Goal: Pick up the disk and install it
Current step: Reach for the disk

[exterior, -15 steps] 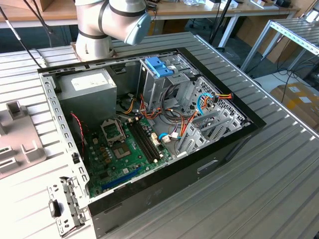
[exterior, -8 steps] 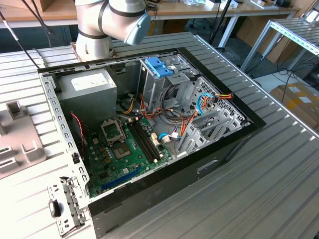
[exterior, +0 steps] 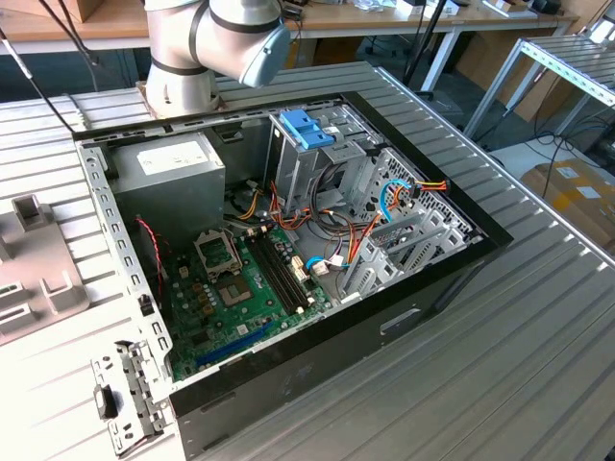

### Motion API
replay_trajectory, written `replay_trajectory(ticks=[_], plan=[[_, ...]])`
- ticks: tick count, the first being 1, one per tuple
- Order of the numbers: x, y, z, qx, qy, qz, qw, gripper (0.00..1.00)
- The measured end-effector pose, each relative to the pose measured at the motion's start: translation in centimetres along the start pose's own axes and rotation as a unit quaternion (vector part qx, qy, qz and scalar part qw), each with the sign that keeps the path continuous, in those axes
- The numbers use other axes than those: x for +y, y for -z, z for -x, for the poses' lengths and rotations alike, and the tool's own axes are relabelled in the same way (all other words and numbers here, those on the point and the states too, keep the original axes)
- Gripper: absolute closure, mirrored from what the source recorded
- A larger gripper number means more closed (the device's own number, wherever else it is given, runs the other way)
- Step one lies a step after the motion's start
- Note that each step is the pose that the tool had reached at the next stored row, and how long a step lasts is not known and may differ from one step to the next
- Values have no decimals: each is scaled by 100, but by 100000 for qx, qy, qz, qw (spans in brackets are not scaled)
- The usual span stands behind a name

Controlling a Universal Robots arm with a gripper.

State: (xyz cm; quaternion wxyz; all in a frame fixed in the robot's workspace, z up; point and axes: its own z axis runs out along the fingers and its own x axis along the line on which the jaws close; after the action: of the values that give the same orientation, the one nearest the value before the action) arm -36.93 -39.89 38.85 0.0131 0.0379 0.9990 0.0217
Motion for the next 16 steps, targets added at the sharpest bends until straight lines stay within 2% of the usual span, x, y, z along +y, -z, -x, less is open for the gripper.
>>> replay_trajectory(ticks=[16], plan=[[-8, 0, -105, 2, -2, 0, 100000, 89]])
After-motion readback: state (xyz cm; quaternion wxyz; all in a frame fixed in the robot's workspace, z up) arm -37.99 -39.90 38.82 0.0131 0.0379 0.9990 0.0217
